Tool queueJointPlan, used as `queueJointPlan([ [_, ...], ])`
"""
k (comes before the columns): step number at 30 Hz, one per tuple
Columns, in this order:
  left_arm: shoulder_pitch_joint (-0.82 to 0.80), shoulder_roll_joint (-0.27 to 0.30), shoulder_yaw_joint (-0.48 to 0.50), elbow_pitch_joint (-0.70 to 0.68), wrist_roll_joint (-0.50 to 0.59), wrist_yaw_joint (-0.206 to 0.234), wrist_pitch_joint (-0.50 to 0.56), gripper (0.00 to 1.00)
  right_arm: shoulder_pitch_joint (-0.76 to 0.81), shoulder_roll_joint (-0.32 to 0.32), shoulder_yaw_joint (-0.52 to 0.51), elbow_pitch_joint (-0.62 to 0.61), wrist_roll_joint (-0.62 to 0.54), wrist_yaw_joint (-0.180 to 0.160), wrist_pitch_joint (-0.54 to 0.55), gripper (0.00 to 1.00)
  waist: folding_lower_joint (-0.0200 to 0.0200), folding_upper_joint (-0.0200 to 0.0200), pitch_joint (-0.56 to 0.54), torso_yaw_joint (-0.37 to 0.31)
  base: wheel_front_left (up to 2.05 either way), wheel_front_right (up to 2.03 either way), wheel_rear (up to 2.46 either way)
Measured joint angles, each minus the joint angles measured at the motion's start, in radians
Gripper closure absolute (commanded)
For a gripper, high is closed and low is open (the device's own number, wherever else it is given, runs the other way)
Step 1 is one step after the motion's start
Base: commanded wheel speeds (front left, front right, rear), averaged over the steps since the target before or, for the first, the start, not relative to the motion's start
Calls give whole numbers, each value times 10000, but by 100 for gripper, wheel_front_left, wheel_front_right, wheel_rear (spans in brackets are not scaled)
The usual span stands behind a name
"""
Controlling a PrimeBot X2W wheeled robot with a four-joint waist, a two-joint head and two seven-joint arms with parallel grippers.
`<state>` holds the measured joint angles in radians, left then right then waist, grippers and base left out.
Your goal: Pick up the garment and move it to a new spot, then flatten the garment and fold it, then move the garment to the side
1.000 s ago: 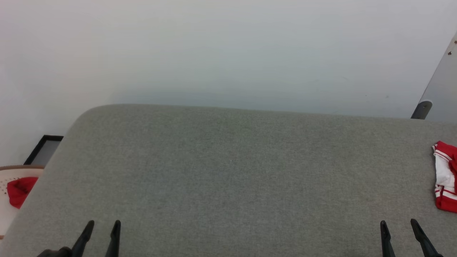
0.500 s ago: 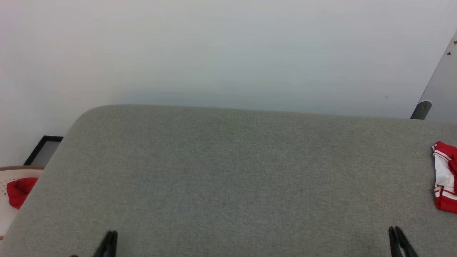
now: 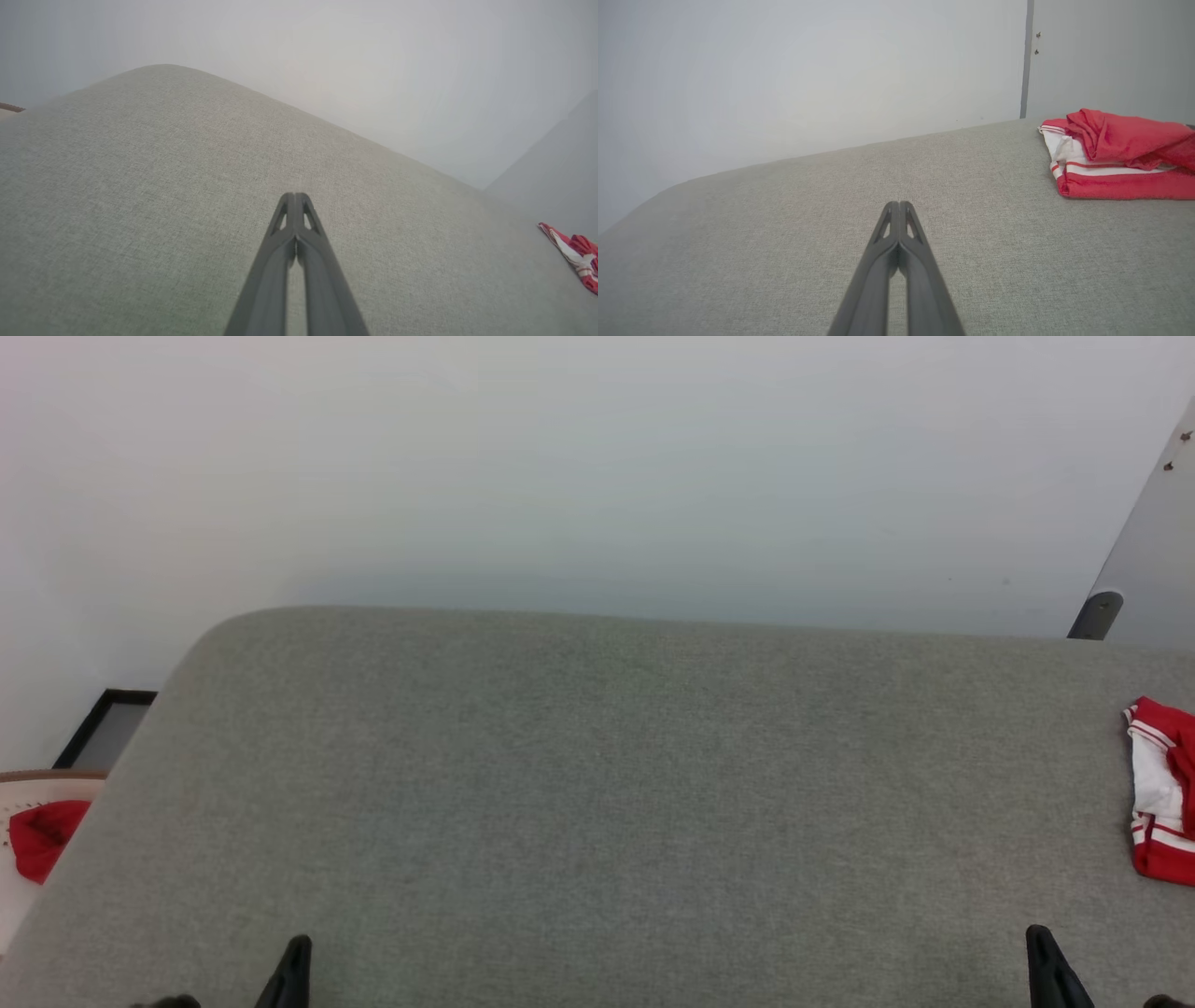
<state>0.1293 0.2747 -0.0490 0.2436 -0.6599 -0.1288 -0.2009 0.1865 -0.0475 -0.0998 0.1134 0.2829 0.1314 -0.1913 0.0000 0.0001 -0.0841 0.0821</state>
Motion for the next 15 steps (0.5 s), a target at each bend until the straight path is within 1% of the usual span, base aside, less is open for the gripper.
queueJointPlan([
  [15, -481, -470, 326, 6, -1937, 0, 660, 100, -587, 0, -10, 253, 2709, -2, 602, 100, 0, 0, 116, -109, 0, 0, 0],
])
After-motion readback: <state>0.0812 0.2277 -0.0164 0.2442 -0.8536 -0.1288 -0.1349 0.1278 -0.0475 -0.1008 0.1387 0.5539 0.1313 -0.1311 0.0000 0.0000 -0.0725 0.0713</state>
